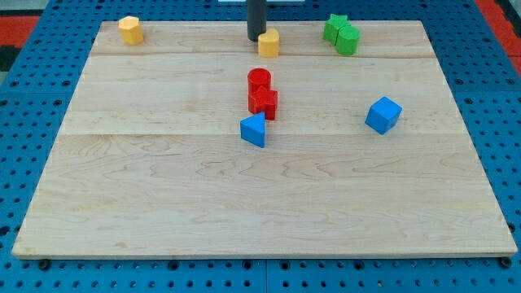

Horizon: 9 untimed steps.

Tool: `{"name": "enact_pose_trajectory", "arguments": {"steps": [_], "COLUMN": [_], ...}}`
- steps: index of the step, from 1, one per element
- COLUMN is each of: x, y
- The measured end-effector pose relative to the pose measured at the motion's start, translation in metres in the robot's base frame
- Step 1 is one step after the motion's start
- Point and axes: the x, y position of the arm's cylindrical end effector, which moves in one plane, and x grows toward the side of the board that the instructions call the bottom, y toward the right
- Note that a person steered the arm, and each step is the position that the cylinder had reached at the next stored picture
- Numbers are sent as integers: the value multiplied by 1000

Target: Move the yellow heart to the top of the red circle

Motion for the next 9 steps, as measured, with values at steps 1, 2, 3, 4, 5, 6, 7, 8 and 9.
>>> {"name": "enact_pose_trajectory", "arguments": {"steps": [1,2,3,4,5,6,7,8,9], "x": [-11,-25,-39,-10,-3,7,21,24,18], "y": [-3,7,44,40,27,21,24,23,9]}}
